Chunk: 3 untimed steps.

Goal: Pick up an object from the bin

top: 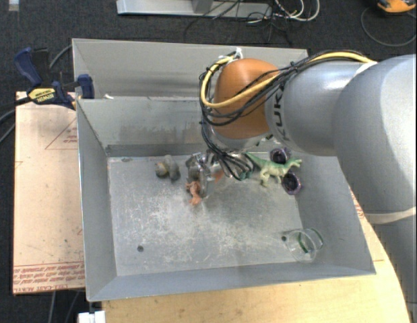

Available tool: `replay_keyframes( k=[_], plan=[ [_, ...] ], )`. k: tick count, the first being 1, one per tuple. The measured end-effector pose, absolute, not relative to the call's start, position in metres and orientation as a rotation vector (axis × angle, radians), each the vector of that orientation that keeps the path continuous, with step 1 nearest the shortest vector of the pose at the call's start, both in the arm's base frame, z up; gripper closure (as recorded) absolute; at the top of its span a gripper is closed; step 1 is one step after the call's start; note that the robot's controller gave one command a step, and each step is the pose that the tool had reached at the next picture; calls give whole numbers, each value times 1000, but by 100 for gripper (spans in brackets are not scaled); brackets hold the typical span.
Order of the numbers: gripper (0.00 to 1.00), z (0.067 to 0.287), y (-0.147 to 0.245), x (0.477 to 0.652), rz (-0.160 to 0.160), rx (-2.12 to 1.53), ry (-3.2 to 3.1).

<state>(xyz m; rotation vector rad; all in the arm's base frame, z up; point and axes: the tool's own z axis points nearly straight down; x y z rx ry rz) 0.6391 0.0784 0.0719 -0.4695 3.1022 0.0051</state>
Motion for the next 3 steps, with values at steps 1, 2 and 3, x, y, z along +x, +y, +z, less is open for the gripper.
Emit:
replay_keyframes(
  k=[1, 2, 3],
  plan=[
    [100, 72, 78, 639, 5, -469, 3102],
    [100, 137, 79, 647, 7, -514, 3091],
    [100, 137, 79, 647, 7, -514, 3092]
  ],
)
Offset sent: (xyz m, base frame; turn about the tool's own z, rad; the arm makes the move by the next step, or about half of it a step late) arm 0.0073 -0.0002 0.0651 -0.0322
